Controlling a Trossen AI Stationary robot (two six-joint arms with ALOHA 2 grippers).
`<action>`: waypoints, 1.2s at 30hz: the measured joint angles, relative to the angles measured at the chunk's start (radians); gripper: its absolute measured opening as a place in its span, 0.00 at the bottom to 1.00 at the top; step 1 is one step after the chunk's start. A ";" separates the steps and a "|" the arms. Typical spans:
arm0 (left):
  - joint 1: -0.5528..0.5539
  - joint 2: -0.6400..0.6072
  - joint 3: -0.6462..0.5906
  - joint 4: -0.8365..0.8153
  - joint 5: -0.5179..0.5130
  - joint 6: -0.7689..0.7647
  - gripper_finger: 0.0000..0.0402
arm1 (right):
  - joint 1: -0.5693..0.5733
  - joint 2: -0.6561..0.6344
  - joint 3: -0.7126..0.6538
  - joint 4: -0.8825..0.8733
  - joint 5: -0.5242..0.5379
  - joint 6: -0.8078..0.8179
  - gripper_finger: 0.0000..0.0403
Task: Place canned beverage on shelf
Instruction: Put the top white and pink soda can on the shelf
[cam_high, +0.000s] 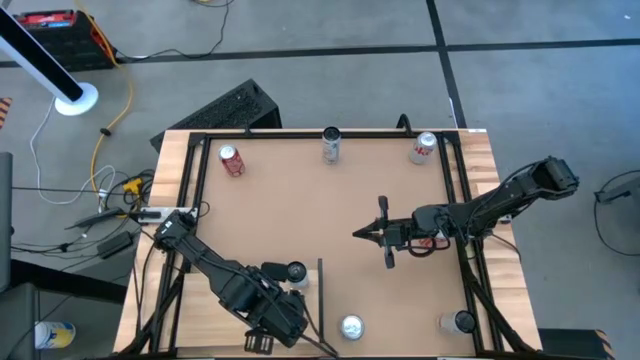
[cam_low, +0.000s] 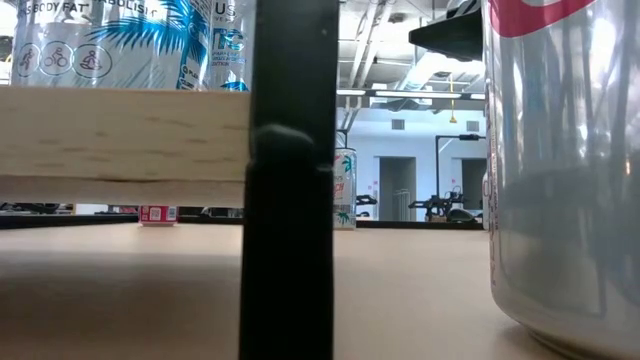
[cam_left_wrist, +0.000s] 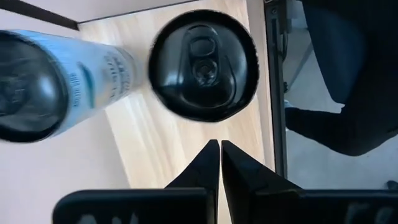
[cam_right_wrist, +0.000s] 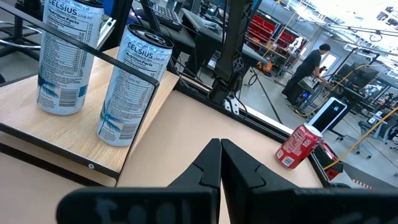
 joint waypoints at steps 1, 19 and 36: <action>0.002 -0.007 0.001 0.000 -0.004 0.015 0.00 | 0.000 0.000 0.000 0.000 0.000 0.000 0.08; -0.102 -0.685 -0.503 0.018 -1.006 0.025 0.00 | -0.040 0.016 0.001 0.105 0.000 0.060 0.08; -0.205 -1.506 -1.794 1.210 -1.266 0.440 0.00 | -0.497 0.261 0.689 -0.731 -0.002 0.317 0.10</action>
